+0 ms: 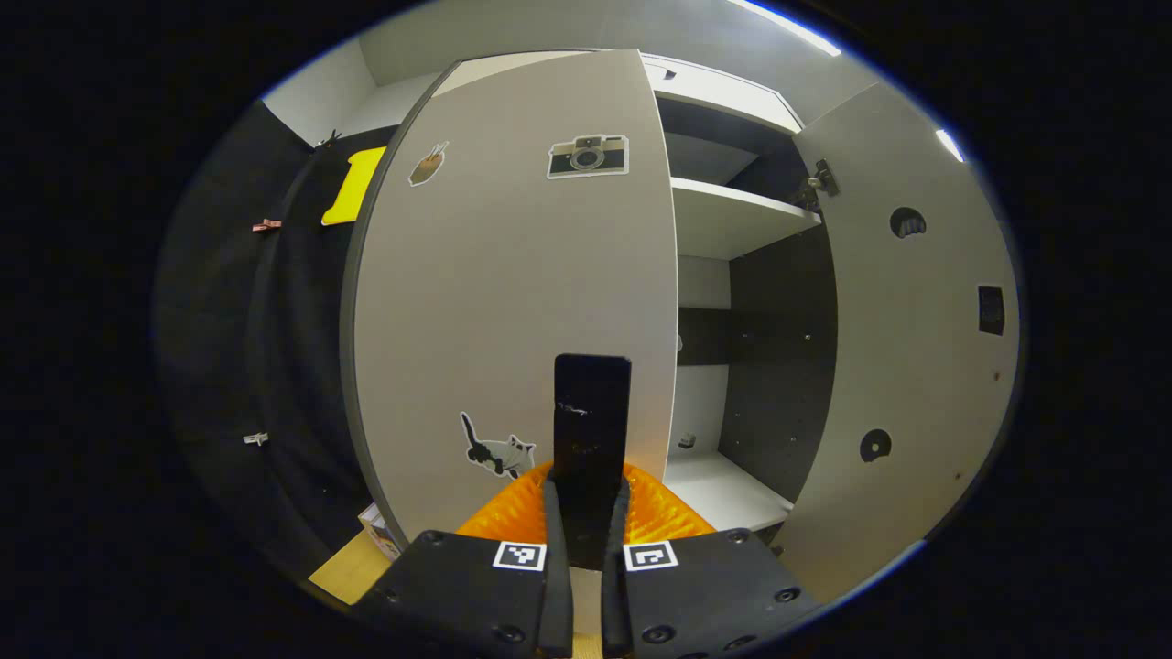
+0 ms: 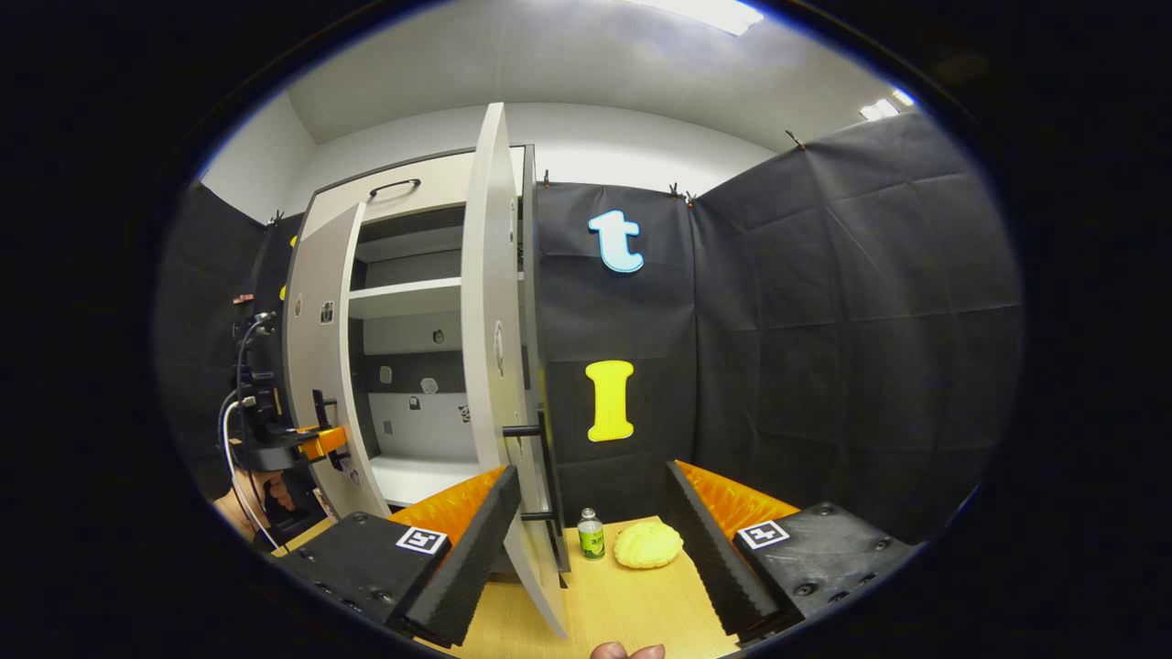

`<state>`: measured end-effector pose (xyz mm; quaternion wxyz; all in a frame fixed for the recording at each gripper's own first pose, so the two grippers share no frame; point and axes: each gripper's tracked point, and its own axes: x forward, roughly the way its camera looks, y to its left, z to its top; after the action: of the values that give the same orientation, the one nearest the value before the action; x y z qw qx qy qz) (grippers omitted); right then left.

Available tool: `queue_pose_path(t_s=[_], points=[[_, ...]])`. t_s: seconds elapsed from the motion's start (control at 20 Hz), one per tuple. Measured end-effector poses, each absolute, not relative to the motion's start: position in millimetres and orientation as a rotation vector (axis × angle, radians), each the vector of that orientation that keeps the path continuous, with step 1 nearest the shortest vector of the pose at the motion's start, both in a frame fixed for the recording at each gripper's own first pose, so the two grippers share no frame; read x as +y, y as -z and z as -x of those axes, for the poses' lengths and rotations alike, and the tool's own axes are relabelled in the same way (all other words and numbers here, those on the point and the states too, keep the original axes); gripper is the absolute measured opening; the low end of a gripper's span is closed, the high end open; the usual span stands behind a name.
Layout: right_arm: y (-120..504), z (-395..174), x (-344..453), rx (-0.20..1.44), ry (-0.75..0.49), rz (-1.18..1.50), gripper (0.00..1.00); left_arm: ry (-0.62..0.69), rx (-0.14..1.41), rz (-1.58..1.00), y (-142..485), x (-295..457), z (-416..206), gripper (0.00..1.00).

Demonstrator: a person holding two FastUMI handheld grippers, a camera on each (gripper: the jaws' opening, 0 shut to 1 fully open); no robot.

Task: Open the right door of the double-door shoe cabinet with the right hand, and open the left door with the left hand.

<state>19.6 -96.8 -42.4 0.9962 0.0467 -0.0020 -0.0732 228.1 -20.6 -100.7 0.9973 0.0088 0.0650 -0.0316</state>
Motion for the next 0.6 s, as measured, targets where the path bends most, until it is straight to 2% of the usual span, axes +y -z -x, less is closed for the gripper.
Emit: queue_pose_path(t_s=[0.25,0.3,0.35,0.6], points=[[35,-15,-73,-0.02,0.132,-0.085,0.99,0.095,0.157,-0.005,100,-17,-232,0.17],[35,-15,-68,-0.018,0.128,-0.084,0.94,0.096,0.156,-0.01,100,-17,-231,0.17],[36,-14,-63,-0.016,0.123,-0.085,0.99,0.098,0.157,-0.01,100,-16,-231,0.17],[36,-13,-42,-0.008,0.101,-0.081,0.97,0.115,0.156,0.005,97,-18,-230,0.17]])
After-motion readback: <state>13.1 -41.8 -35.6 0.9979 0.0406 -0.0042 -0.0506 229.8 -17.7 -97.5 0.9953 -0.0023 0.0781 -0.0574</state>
